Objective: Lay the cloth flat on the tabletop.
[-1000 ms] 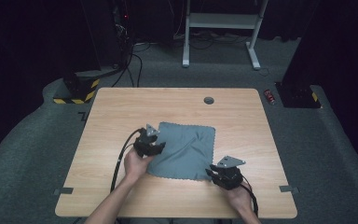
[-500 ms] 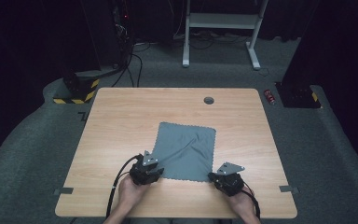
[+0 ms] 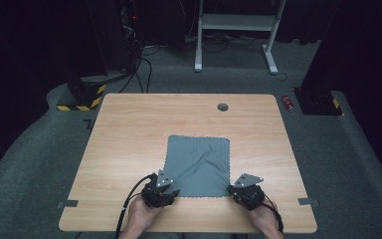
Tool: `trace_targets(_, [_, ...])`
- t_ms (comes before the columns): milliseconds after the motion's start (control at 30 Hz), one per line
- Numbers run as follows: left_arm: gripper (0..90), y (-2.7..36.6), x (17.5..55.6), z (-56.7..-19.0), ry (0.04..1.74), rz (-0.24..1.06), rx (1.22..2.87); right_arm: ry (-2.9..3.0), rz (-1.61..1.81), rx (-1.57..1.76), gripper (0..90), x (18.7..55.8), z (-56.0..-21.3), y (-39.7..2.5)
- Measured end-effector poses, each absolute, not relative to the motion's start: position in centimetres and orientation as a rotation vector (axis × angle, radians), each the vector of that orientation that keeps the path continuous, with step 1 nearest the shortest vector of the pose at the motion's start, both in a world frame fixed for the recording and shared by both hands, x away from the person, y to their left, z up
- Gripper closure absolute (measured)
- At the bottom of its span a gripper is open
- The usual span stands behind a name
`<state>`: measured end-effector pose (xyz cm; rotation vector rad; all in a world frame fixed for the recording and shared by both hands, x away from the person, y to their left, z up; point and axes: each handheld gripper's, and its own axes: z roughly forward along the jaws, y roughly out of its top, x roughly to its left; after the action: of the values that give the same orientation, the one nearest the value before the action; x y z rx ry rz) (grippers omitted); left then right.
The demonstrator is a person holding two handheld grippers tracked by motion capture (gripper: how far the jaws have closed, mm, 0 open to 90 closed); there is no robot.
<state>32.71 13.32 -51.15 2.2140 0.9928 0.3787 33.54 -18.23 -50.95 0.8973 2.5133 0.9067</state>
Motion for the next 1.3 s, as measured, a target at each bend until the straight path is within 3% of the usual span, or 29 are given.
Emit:
trace_targets(200, [44.2, 12.8, 35.7, -50.8, 1.056, 0.424, 2.122, 2.433, 1.030, 0.963, 76.9, 35.2, -50.2, -16.3])
trace_targets(433, [42.7, 12.8, 37.9, -51.5, 1.104, 0.471, 2.134, 2.462, 0.982, 0.984, 74.1, 36.4, -51.7, -14.7])
trace_targets(1300, [46.4, 14.4, 34.1, -52.7, 1.108, 0.521, 2.044, 2.465, 1.039, 0.947, 72.1, 34.9, -52.0, -18.5])
